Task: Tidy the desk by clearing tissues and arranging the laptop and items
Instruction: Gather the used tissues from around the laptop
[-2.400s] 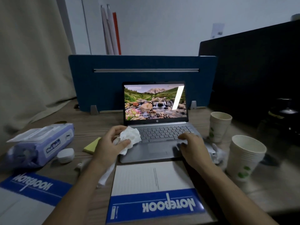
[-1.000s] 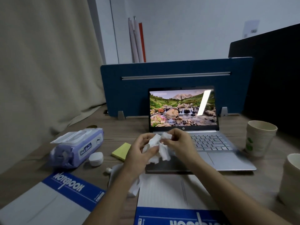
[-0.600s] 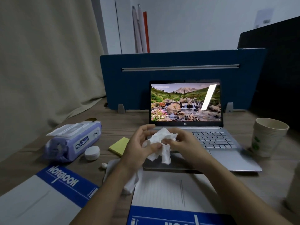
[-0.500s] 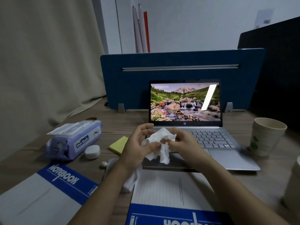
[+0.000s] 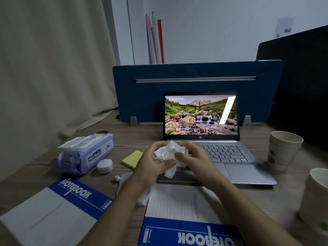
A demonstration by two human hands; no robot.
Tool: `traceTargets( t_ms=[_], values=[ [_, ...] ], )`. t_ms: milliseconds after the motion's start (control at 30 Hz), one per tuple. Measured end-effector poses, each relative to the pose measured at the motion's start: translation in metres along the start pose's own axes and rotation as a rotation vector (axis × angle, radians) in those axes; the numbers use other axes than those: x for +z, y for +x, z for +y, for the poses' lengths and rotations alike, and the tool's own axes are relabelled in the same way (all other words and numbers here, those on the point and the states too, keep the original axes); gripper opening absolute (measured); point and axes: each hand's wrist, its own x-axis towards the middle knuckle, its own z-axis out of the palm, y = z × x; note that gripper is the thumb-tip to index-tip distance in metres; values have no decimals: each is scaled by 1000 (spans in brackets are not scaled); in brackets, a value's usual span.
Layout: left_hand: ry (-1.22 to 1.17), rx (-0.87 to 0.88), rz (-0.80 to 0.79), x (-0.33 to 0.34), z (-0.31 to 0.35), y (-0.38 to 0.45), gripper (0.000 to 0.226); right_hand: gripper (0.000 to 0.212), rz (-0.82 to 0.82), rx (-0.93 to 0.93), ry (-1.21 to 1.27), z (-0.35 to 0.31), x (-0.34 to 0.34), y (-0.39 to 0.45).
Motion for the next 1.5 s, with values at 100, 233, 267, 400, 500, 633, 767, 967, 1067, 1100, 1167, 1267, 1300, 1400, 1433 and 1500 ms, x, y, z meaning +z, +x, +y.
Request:
traceTargets(
  t_ms=[100, 233, 267, 400, 500, 633, 767, 967, 1067, 1100, 1167, 1267, 1300, 1400, 1433, 1500],
  values=[
    [46, 30, 37, -2, -1, 3, 56, 28, -6, 138, 201, -3, 0, 3],
    [80, 31, 21, -1, 0, 4, 55, 42, -36, 178, 223, -2, -4, 4],
    [87, 26, 16, -1, 0, 4, 55, 41, -52, 170, 205, -2, -5, 2],
    [126, 45, 12, 0, 0, 3, 57, 38, 13, 170, 153, -4, -1, 0],
    [84, 25, 9, 0, 0, 2, 62, 34, 36, 150, 106, -7, -1, -1],
    [103, 33, 27, 1, 0, 2, 57, 27, 17, 102, 41, -5, -1, -1],
    [138, 52, 63, 0, 0, 4, 50, 24, -37, 55, 75, 0, 1, -1],
    [81, 58, 46, -1, 1, 4, 52, 30, -113, 42, 197, -1, 0, -1],
    [55, 40, 15, -4, 1, 4, 52, 31, -94, 39, 176, -1, 0, -1],
    [61, 33, -2, -6, 1, 3, 52, 30, -81, 37, 161, -1, 1, -1],
    [80, 23, -35, -9, 2, 3, 51, 27, -54, 30, 136, 1, 2, -1],
    [134, -33, -7, -24, 9, 3, 44, 21, -22, 25, 123, 2, 3, 1],
    [183, -51, 7, -33, 13, 1, 40, 21, -16, 27, 114, 2, 4, 1],
    [521, -77, -26, -65, 22, -11, 21, 22, -13, 32, 99, 3, 5, 1],
    [664, -106, -67, -75, 23, -17, 23, 22, -16, 27, 89, 3, 7, 0],
    [845, -203, -147, -90, 24, -26, 40, 22, -20, 14, 62, 4, 9, -1]
  ],
)
